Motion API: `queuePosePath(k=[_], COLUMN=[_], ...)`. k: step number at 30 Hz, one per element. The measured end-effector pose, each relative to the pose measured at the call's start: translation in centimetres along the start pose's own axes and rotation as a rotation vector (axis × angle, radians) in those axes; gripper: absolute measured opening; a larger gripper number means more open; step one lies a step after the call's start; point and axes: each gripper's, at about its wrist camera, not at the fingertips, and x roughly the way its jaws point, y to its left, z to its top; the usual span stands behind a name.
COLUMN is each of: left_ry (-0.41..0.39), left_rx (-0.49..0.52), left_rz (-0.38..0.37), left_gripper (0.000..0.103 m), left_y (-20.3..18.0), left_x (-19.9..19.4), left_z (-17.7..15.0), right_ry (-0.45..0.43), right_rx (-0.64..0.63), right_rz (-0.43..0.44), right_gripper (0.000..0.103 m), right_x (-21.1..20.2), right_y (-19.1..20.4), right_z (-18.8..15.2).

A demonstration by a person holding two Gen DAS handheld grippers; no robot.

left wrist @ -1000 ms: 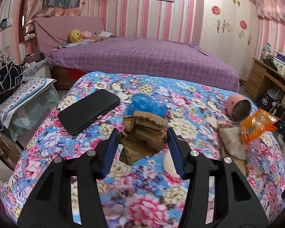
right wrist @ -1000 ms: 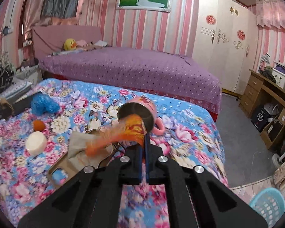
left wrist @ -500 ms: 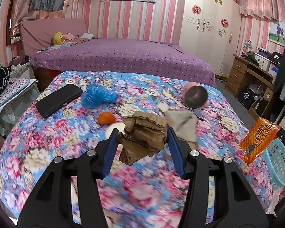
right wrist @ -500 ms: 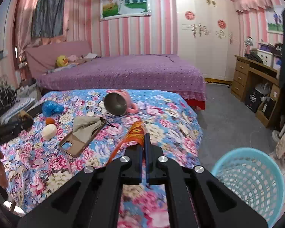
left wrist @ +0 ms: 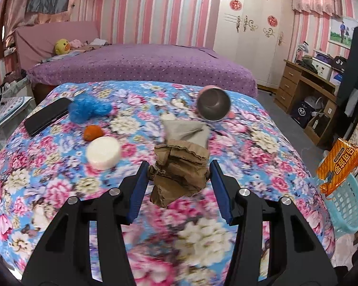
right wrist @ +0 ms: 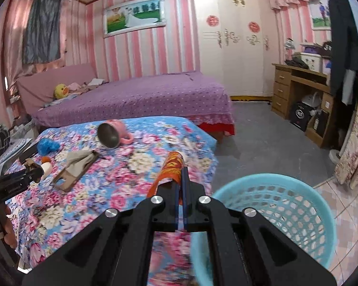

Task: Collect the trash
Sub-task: 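Carry the brown paper and orange wrapper over the blue basket with both grippers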

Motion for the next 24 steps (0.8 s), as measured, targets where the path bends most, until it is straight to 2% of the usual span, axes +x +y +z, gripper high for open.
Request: queuePosePath(k=[13,19,24], left_ry=[0.003,-0.023,-0.004], left_rx=[0.061,0.099,0.107], left_rz=[-0.049,-0.081,-0.164], left_gripper=[0.051,0.051,0.051], left_y=[-7.1,-11.0,-15.1], left_x=[1.6,1.3,1.6], left_z=[-0.2,0.5,0.1], right_ry=[0.071,0.088,0.094], right_rx=[0.061,0.059,0.052], right_rz=[-0.125,-0.162,-0.195], right_gripper=[0.002,0.002,0.002], right_x=[0.8,0.4,-0.6], right_y=[-9.4,-11.9,-13.6], right_z=[-1.4,-2.0,-2.5])
